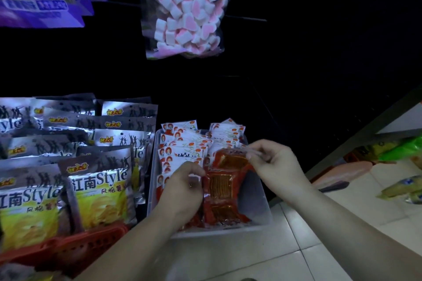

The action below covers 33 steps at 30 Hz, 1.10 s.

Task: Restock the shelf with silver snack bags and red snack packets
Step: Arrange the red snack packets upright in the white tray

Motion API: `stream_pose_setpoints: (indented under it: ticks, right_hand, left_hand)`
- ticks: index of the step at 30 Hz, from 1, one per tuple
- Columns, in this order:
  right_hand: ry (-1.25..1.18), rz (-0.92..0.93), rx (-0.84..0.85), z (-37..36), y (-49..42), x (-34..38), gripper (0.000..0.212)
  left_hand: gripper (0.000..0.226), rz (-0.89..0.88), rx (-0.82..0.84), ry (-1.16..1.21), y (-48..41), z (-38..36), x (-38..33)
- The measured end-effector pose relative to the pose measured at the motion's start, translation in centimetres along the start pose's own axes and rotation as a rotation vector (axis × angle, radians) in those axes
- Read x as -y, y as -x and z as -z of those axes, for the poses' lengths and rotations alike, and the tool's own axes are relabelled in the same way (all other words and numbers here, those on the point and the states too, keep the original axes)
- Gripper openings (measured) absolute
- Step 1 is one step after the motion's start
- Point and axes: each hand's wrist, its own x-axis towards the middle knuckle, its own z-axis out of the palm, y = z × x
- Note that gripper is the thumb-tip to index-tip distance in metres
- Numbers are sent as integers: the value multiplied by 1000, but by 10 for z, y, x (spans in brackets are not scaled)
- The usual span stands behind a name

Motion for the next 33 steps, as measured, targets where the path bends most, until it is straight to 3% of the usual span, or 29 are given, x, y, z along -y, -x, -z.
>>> stream_pose_setpoints:
  ticks: [5, 9, 11, 14, 17, 19, 21, 23, 26, 29, 33]
  right_hand:
    - [316, -76, 303, -20, -1, -34, 24]
    - [476, -173, 675, -29, 11, -47, 22]
    - [422, -237, 730, -26, 12, -36, 14]
    - [268, -326, 724, -16, 3, -22, 19]
    - [282, -358, 676, -20, -10, -22, 15]
    - [485, -251, 534, -30, -26, -30, 20]
    - [683, -133, 426, -41, -42, -33, 39]
    - [819, -61, 363, -54, -57, -36, 55]
    - [1046, -61, 336, -75, -69, -53, 66]
    - [1137, -31, 248, -82, -68, -65, 51]
    - [1001, 17, 221, -68, -67, -77, 28]
  left_hand:
    - [35, 71, -41, -12, -10, -5, 10]
    - [34, 41, 190, -129, -10, -11, 18]
    - [24, 22, 315, -221, -14, -10, 23]
    - [14, -6, 514, -334, -19, -7, 27]
    - [28, 14, 617, -431, -12, -12, 27]
    - [38, 12, 579, -404, -9, -16, 32]
    - [30, -50, 456, -371, -13, -19, 41]
    - [15, -80, 295, -337, -19, -17, 45]
    - [20, -41, 212, -348, -26, -13, 45]
    - [22, -80, 250, -389, -28, -10, 50]
    - [35, -18, 356, -377, -27, -4, 58]
